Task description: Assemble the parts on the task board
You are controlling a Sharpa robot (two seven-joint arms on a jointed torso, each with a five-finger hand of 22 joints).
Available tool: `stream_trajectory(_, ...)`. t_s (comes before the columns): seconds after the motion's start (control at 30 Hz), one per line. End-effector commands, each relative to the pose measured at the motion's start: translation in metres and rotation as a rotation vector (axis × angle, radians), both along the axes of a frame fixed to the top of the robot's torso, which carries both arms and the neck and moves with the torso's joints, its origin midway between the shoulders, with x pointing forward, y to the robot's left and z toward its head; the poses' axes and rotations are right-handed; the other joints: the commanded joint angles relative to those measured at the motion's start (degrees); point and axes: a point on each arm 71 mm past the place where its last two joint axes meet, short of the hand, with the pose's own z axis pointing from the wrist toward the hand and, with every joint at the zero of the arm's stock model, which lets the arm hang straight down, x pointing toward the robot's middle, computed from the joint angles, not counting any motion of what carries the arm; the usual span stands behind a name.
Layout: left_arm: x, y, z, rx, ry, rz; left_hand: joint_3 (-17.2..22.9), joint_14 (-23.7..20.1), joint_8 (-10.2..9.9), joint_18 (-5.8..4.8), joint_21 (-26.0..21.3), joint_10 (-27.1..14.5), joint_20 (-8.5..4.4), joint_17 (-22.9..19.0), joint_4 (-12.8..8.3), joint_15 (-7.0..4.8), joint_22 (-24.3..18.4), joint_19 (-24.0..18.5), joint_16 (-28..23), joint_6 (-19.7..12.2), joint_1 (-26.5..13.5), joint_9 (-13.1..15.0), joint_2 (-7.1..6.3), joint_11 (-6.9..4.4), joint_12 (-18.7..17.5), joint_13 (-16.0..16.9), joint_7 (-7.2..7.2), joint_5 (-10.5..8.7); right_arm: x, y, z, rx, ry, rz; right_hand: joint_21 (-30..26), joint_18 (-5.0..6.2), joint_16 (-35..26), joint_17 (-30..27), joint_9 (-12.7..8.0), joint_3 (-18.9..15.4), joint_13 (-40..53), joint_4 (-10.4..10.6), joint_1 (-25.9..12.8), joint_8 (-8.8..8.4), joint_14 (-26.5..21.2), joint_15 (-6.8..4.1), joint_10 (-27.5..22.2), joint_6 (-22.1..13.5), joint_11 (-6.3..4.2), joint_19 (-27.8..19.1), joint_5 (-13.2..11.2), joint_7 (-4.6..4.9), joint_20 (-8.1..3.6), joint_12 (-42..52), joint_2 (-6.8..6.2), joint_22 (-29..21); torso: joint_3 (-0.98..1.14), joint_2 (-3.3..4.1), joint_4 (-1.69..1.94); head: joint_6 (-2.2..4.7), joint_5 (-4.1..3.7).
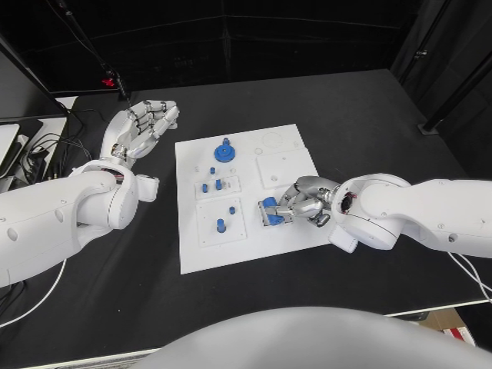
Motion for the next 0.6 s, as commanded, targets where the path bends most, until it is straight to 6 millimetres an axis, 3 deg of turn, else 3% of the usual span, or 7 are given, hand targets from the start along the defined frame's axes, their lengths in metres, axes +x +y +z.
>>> stream_trajectory(0.03,-0.0027,-0.0020,0.0078,-0.032,-0.097,-0.034,-0.4,-0.3,0.4,-0.73,0.2,-0.4,0.02,0.0,0.0,-0.07,-0.1,0.1,0.2,-0.5,-0.1,-0.1,0.63,0.10,0.4,-0.1,6.95,0.19,0.0006,0.0013,0.0019,-0.019,-0.025,0.015,0.2,-0.86,0.1,15.1,0.1,-0.5,15.1,0.0,-0.8,0.02,6.0,0.35,6.0,-0.3,0.45,6.1,-0.4,-0.31,0.38,0.1,0.00,15.1,-0.01,-0.01,0.00,0.00,-0.03)
stream_trajectory(0.6,-0.0028,-0.0012,0.0077,-0.032,-0.097,-0.033,-0.4,-0.3,0.4,-0.73,0.2,-0.4,0.02,0.0,0.0,-0.07,-0.1,0.1,0.2,-0.5,-0.1,-0.1,0.63,0.10,0.4,-0.1,6.95,0.19,0.0014,0.0037,0.0086,-0.088,-0.143,0.069,0.2,-0.86,0.1,15.1,0.1,-0.9,15.1,-0.1,-1.0,0.09,6.0,0.36,6.0,-0.3,0.45,6.1,-0.6,-0.31,0.40,0.1,0.13,15.1,0.00,-0.03,0.03,0.00,0.09)
